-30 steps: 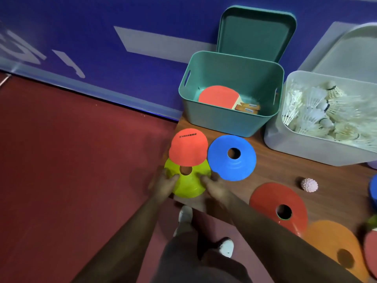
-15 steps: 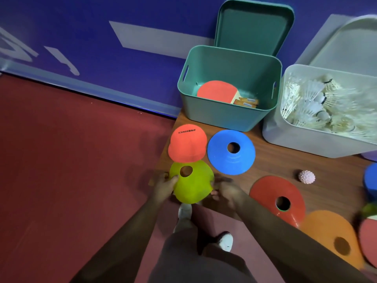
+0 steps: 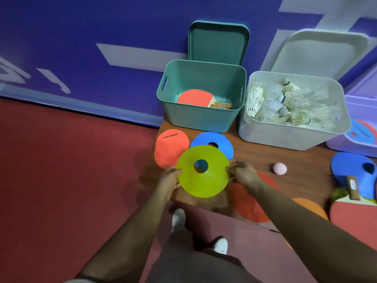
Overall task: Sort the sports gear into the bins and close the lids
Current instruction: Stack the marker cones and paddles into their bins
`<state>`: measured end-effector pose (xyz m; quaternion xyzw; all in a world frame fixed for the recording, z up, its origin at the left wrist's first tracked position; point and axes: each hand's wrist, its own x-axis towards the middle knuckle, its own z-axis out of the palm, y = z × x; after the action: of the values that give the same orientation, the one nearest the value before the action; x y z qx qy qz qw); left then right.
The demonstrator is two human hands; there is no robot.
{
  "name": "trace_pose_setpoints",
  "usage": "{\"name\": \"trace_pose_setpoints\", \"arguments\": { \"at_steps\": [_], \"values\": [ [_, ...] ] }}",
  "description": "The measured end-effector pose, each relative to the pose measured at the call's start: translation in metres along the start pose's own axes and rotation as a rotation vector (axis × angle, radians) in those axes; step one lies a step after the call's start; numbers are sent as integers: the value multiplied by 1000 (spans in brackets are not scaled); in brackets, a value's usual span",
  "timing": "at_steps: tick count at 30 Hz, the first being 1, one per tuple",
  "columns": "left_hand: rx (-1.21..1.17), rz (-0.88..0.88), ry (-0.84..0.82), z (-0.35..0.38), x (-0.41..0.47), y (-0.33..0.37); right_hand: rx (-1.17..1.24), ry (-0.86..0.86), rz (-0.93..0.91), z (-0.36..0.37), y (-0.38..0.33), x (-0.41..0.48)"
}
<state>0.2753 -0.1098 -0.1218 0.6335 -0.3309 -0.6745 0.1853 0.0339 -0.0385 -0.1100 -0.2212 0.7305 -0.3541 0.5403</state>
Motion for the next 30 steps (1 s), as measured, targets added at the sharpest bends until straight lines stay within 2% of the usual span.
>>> {"name": "trace_pose_setpoints", "arguments": {
  "at_steps": [3,7,9,11,14,17,20,24,27,30],
  "values": [
    [83,86,-14,20,13,22,-4,110,-11,-15,-5,18],
    [322,218,-30,44,43,43,-15,212,-17,-23,-12,41],
    [505,284,46,47,52,54,-68,252,-6,-25,-13,53],
    [595,300,132,39,59,62,-243,330,9,-27,-15,61],
    [608,318,239,6,81,65,-408,419,-175,-15,-28,56],
    [578,262,319,-31,110,67,-438,330,-329,19,-61,50],
    [550,150,388,-52,121,74,-437,168,-363,66,-84,55],
    [598,41,330,-63,132,79,-453,2,-270,123,-96,81],
    [669,6,296,-62,139,78,-512,-48,-195,150,-90,107],
    [719,-6,332,-59,146,75,-592,-99,-79,169,-78,125]
  ]
}}
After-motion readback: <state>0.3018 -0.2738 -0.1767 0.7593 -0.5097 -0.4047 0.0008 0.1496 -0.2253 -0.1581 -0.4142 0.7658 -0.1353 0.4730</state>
